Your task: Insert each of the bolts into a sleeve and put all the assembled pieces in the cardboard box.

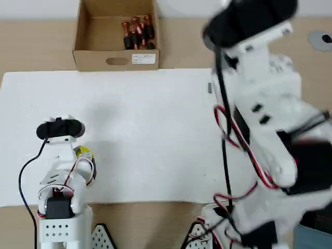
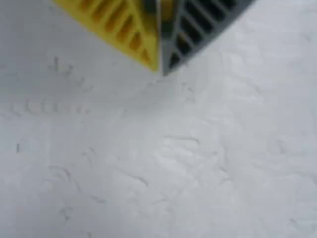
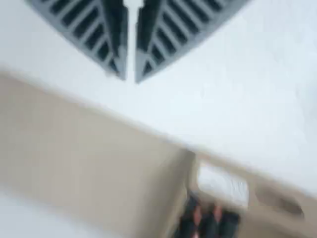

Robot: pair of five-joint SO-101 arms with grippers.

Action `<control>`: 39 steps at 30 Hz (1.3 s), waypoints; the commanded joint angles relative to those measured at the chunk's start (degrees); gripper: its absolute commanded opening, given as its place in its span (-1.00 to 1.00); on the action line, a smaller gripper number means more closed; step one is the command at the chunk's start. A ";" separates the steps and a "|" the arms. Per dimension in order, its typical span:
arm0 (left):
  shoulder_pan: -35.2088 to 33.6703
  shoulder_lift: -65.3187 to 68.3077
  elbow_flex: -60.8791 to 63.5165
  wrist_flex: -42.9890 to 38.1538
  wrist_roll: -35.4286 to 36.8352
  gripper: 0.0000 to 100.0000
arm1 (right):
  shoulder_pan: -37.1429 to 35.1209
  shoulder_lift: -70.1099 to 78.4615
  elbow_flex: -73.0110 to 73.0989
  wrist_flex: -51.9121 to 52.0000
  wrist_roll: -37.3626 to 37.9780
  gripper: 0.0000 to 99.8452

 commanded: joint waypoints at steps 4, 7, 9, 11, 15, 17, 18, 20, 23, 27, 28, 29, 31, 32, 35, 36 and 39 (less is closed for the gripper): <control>-0.26 -0.40 -0.26 -0.18 -0.18 -0.99 | 8.48 -16.57 26.51 -3.08 -1.05 -0.98; -0.26 -0.40 -0.26 -0.18 -0.18 -0.99 | 11.21 -24.84 40.04 -8.35 -1.14 -0.98; -0.26 -0.40 -0.26 -0.18 -0.18 -0.99 | 12.35 -30.37 49.63 -11.96 -1.14 -0.98; -0.26 -0.40 -0.26 -0.18 -0.18 -0.99 | 12.88 -35.91 59.38 -15.47 -1.23 -0.98; -0.26 -0.40 -0.26 -0.18 -0.18 -0.99 | 12.97 -45.76 77.41 -22.51 -1.14 -0.98; -0.26 -0.40 -0.26 -0.18 -0.18 -0.99 | 12.97 -50.07 85.23 -25.76 -0.97 -0.98; -0.26 -0.40 -0.26 -0.18 -0.18 -0.99 | 12.97 -52.00 88.66 -27.16 -0.97 -0.98; -0.26 -0.40 -0.26 -0.18 -0.18 -0.99 | 12.88 -55.60 94.29 -29.45 -0.88 -0.98; -0.26 -0.40 -0.26 -0.18 -0.18 -0.99 | 12.79 -59.47 101.05 -32.35 -0.88 -0.98; -0.26 -0.40 -0.26 -0.18 -0.18 -0.99 | 12.70 -63.34 108.00 -34.73 -0.79 -0.98; -0.26 -0.40 -0.26 -0.18 -0.18 -0.99 | 12.70 -64.04 109.32 -35.43 -0.79 -0.98; -0.26 -0.40 -0.26 -0.18 -0.18 -0.99 | 12.70 -64.66 110.64 -36.22 -0.79 -0.98; -0.26 -0.40 -0.26 -0.18 -0.18 -0.99 | 12.70 -65.80 113.36 -37.71 -0.79 -0.98; -0.26 -0.40 -0.26 -0.18 -0.18 -0.99 | 12.70 -66.33 114.86 -38.42 -0.79 -0.98; -0.26 -0.40 -0.26 -0.18 -0.18 -0.99 | 12.70 -68.00 119.52 -41.32 -0.79 -0.98; -0.26 -0.40 -0.26 -0.18 -0.18 -0.99 | 12.70 -68.62 121.01 -42.29 -0.79 -0.98; -0.26 -0.40 -0.26 -0.18 -0.18 -0.99 | 12.70 -71.16 124.79 -44.75 -0.79 -0.98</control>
